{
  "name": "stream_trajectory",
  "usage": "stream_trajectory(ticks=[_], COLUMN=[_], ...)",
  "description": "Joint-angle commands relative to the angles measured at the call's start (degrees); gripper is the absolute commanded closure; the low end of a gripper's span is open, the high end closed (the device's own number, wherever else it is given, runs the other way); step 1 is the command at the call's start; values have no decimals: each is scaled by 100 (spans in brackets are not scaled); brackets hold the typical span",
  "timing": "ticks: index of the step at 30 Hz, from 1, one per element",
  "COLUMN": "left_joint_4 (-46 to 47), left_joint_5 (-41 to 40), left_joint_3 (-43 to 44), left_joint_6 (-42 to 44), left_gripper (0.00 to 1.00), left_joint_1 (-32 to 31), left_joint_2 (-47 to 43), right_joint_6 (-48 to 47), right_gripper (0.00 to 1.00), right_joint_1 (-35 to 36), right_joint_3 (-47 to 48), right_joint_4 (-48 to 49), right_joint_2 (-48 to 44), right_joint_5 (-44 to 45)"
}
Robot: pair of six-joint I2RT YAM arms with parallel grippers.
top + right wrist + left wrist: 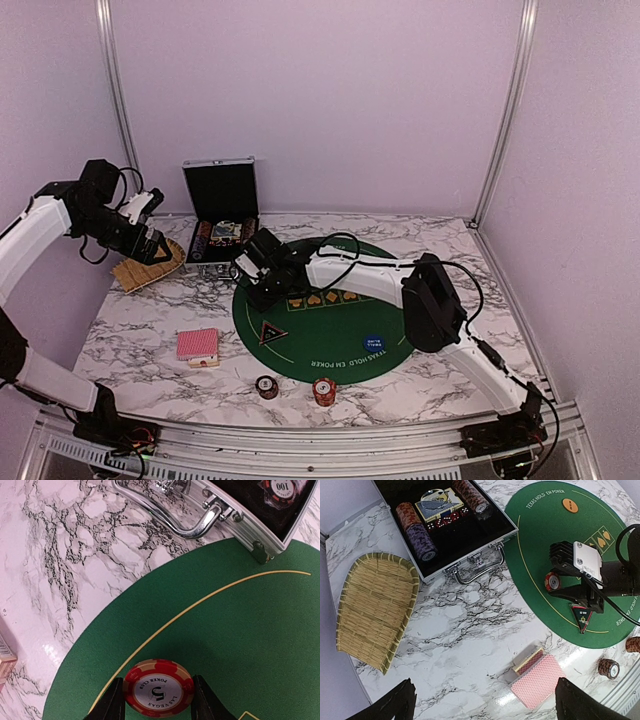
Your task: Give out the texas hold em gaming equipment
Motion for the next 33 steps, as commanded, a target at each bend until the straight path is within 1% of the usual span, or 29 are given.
stream_trajectory(ticks=[1,4,10,12,13,18,21,26,29,30,33], left_joint_4=[-66,-65,-66,-65,-66,-65,-65,-74,-74,-74,-75], left_joint_5=[104,107,102,75,67,68,62,59,37,33,32], left_joint_3=[-72,-50,-39,-39,-29,-9,27,77,78,89,114], left_joint_6=[71,59,54,57,61,46,12,-15,-8,-13,-20], left_gripper=[1,1,1,1,1,1,1,1,1,1,1], left_joint_1=[-20,-23,-23,-18,-20,-23,-23,-23,-21,-23,-23], left_joint_2=[70,71,11,-4,-19,-77,-88,-110,-116,-114,-109], right_joint_6=[-22,-32,-29,-63,-79,-54,-6,114,173,197,338], right_gripper=[81,68,38,30,28,27,28,30,29,28,20], right_joint_1=[16,-7,-102,-102,-108,-109,-105,38,287,407,773], right_joint_3=[255,279,290,286,290,283,-65,-1874,-3205,-3659,-4653], right_joint_4=[297,370,441,455,451,231,139,44,-117,-148,-389], right_joint_2=[164,126,-49,-160,-217,-733,-1371,-2808,-3626,-3998,-4621], right_joint_5=[-16,-3,-82,-126,-131,-200,-241,-241,-97,-47,60])
